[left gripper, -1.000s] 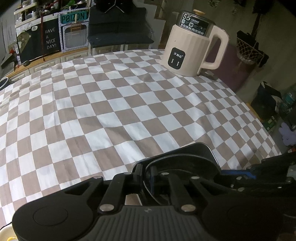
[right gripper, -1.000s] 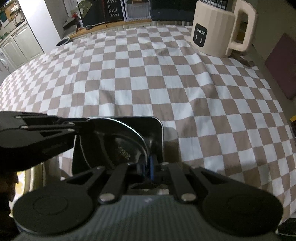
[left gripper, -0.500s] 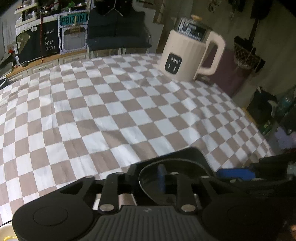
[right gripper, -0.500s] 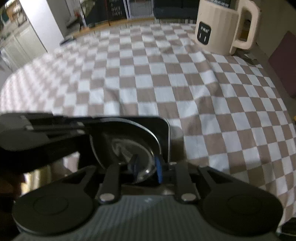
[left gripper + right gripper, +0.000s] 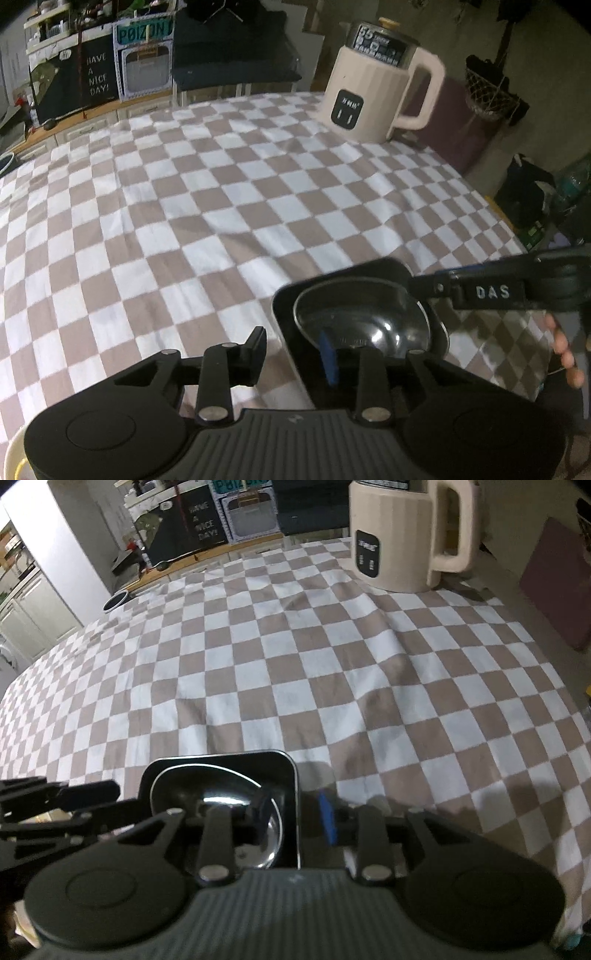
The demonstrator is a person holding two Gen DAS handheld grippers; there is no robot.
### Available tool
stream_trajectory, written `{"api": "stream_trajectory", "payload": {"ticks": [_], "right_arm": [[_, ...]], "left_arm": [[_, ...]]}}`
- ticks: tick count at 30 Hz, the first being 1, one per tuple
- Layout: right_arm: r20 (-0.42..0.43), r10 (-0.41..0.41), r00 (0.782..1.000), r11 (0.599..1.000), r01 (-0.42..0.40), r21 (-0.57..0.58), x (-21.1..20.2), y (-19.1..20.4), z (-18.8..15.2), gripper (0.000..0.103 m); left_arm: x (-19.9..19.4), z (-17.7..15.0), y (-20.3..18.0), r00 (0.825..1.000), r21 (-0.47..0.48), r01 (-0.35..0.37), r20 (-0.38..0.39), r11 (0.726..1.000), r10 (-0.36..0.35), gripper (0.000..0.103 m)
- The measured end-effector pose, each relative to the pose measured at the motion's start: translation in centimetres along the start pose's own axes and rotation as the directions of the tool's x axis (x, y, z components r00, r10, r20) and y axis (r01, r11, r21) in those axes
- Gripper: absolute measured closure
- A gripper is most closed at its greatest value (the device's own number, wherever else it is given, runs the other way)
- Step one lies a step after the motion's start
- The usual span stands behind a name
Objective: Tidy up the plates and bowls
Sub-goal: 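Carry the round steel bowl with both tools toward the steel tray, then lower the round steel bowl into the steel tray with both tools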
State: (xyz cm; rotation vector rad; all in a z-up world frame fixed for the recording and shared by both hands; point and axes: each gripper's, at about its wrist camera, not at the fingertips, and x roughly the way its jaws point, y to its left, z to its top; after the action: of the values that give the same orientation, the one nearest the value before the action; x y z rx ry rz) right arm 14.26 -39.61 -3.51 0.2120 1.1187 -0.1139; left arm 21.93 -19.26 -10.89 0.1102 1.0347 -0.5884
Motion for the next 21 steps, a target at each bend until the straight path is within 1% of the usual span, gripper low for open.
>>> {"api": "stream_trajectory", "payload": {"ticks": [1,3,4,6,7,9,11,13,15,16,17,19,21], "right_arm": [[-0.006,0.0,1.0,1.0,0.0,-0.011,0.3,0.2,0.1,0.071],[-0.017,-0.016,1.0,0.999,0.015,-0.037,0.7,0.0,0.2,0.076],[-0.017,-0.027,1.0,0.998,0.026,-0.054,0.9,0.1,0.4,0.077],[-0.012,-0.031,0.999,0.997,0.03,-0.073,0.9,0.8,0.2,0.086],[-0.015,-0.034,0.999,0.996,0.032,-0.08,1.0,0.8,0.3,0.087],[-0.021,-0.047,0.999,0.995,0.045,-0.091,1.1,1.0,0.1,0.087],[-0.032,-0.052,0.998,0.994,0.049,-0.095,1.2,0.8,-0.2,0.087],[-0.037,-0.039,0.999,0.995,0.036,-0.097,1.3,0.6,-0.2,0.088],[-0.041,-0.035,0.999,0.994,0.031,-0.108,1.0,0.6,-0.6,0.088],[-0.046,-0.034,0.998,0.993,0.028,-0.116,1.0,0.6,-0.7,0.088],[-0.053,-0.032,0.998,0.992,0.026,-0.122,1.0,0.3,-1.5,0.088],[-0.073,-0.028,0.997,0.991,0.018,-0.135,1.3,0.2,-1.9,0.089],[-0.086,-0.02,0.996,0.99,0.008,-0.14,1.5,0.0,-2.2,0.089]], "left_arm": [[0.1,-0.2,0.0,1.0,0.0,-0.001,-0.007,1.0,0.001,0.07],[0.3,-0.4,0.1,1.0,0.006,-0.008,-0.02,1.0,0.008,0.07],[0.4,-0.6,0.1,1.0,0.009,-0.01,-0.027,1.0,0.01,0.07],[0.6,-0.7,0.3,0.999,0.009,-0.011,-0.035,1.0,0.011,0.07],[0.7,-0.7,0.4,0.999,0.006,-0.014,-0.037,1.0,0.014,0.071],[0.8,-0.7,0.5,0.999,-0.002,-0.013,-0.042,1.0,0.012,0.075],[0.9,-0.7,0.5,0.999,-0.004,-0.012,-0.045,1.0,0.012,0.077],[1.1,-0.7,0.3,0.999,-0.001,-0.013,-0.049,1.0,0.013,0.078],[1.3,-0.7,0.3,0.998,-0.01,-0.007,-0.056,1.0,0.006,0.084],[1.4,-0.7,0.3,0.998,-0.016,-0.003,-0.059,1.0,0.002,0.085],[1.5,-0.8,0.2,0.998,-0.019,0.0,-0.062,1.0,-0.001,0.086],[1.6,-0.9,0.1,0.998,-0.023,0.004,-0.065,1.0,-0.005,0.087],[1.7,-1.0,0.2,0.997,-0.046,0.024,-0.076,0.999,-0.027,0.093]]}}
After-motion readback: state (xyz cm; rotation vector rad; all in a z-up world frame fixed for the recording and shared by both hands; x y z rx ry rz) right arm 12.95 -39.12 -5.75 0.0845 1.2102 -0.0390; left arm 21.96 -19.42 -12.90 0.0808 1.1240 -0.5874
